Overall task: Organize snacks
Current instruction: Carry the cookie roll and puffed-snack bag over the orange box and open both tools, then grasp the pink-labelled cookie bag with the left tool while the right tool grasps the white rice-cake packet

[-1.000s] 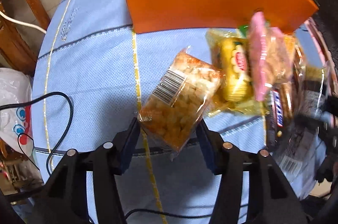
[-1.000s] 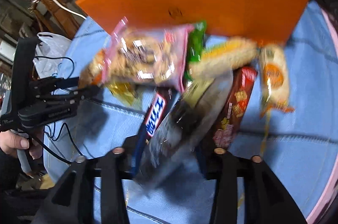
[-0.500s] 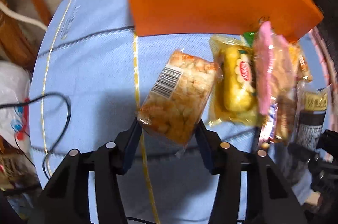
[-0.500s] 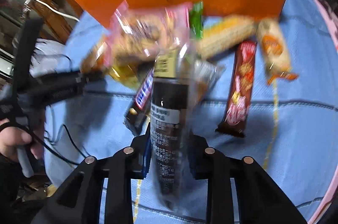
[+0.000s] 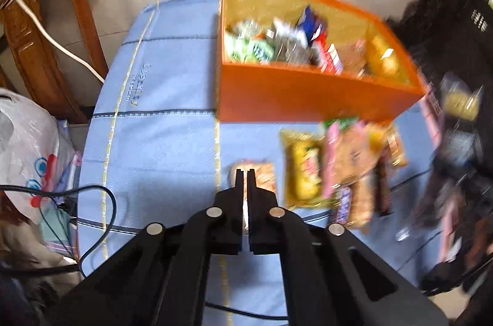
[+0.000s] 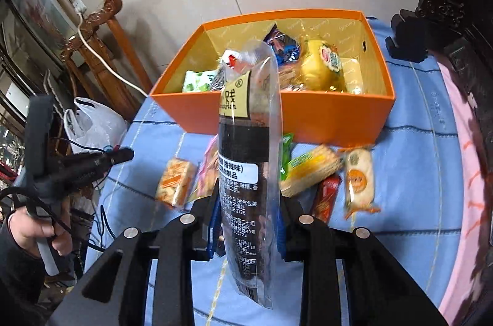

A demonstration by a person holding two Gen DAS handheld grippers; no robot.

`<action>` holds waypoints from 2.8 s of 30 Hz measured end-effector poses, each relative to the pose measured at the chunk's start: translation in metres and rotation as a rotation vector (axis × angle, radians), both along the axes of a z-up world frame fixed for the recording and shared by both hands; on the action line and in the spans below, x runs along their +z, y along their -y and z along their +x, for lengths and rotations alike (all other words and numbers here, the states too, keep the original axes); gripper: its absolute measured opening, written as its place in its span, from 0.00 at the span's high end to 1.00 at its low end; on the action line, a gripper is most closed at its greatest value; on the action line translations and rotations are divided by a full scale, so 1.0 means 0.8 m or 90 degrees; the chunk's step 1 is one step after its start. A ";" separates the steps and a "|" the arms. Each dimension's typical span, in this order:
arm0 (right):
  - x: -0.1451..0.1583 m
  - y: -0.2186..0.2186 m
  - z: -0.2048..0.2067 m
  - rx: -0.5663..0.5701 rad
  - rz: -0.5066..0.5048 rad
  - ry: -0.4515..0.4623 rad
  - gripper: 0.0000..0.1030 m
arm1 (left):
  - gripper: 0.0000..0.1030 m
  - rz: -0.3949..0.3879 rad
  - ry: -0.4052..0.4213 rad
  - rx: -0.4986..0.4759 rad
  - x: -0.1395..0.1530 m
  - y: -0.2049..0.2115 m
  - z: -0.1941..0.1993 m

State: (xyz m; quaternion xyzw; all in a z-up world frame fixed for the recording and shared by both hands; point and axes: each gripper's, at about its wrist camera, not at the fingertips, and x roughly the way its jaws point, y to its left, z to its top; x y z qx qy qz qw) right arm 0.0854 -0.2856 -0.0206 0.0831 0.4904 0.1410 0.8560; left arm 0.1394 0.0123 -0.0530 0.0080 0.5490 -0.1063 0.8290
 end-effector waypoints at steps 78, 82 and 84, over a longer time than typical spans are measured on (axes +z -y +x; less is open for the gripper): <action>-0.106 0.055 -0.065 -0.109 0.054 -0.115 0.04 | 0.04 0.151 -0.029 -0.145 -0.067 0.188 0.042; -0.110 0.062 -0.072 -0.112 0.038 -0.125 0.04 | 0.04 0.132 -0.023 -0.139 -0.077 0.198 0.051; -0.110 0.068 -0.073 -0.121 0.020 -0.125 0.04 | 0.24 0.110 -0.021 -0.146 -0.076 0.199 0.051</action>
